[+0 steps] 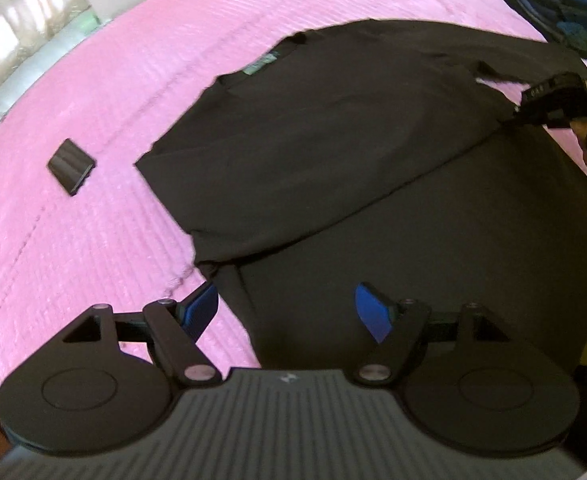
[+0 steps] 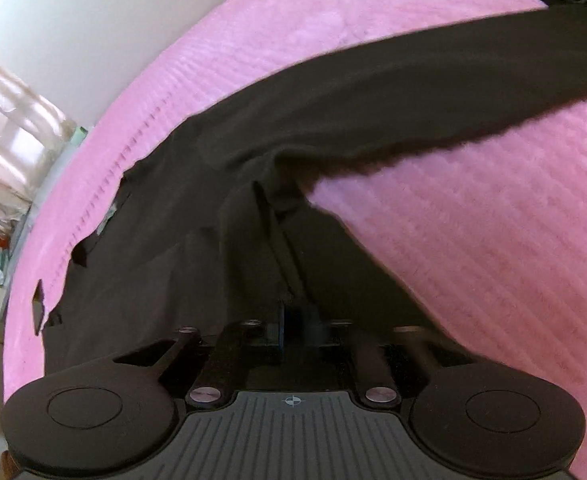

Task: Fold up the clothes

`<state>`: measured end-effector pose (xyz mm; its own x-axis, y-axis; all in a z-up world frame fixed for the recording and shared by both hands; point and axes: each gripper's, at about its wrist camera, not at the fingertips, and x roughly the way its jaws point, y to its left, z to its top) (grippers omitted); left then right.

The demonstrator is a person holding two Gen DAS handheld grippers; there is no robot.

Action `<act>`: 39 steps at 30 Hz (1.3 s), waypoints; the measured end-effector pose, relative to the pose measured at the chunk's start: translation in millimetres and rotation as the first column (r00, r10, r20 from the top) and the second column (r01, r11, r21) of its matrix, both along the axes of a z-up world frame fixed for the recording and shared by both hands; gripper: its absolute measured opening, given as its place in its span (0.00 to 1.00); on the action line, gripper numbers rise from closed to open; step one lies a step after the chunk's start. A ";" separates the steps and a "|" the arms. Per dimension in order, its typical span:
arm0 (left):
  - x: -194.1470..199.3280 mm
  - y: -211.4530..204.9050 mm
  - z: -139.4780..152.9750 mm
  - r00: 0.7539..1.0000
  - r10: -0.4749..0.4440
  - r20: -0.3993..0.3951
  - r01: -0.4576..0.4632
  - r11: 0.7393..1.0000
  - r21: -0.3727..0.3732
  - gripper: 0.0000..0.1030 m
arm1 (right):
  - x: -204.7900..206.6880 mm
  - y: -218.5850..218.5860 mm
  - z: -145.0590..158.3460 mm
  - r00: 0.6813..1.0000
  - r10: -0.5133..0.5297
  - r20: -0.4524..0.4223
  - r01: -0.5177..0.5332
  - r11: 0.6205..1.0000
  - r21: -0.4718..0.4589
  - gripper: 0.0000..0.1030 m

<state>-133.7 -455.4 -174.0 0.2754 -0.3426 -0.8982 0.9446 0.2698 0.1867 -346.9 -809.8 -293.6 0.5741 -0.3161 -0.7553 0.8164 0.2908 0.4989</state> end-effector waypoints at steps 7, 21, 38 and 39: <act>-18.7 -43.8 -14.5 0.995 -0.094 -0.017 0.094 0.995 0.024 0.70 | -101.4 -57.4 1.5 0.975 -0.221 0.021 0.221 0.975 -0.017 0.80; -92.9 -177.9 -31.7 0.943 -0.331 -0.037 0.332 0.943 0.010 0.70 | -290.8 -179.9 -32.2 0.733 -0.652 0.193 0.656 0.753 0.052 0.80; -92.2 -168.6 -18.1 0.956 -0.292 -0.045 0.291 0.957 -0.020 0.71 | -110.8 -165.0 106.3 0.975 -0.196 0.103 0.218 0.922 -0.319 0.03; -87.5 -161.0 -15.6 0.959 -0.279 -0.044 0.278 0.960 -0.031 0.71 | -76.4 -152.1 123.7 0.987 -0.120 0.106 0.151 0.916 -0.371 0.03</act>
<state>-221.2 -616.4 -189.6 0.1231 -0.4210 -0.8987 0.9907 -0.0011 0.1362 -423.3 -961.9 -169.8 0.5589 -0.6469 -0.5188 0.8234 0.3591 0.4393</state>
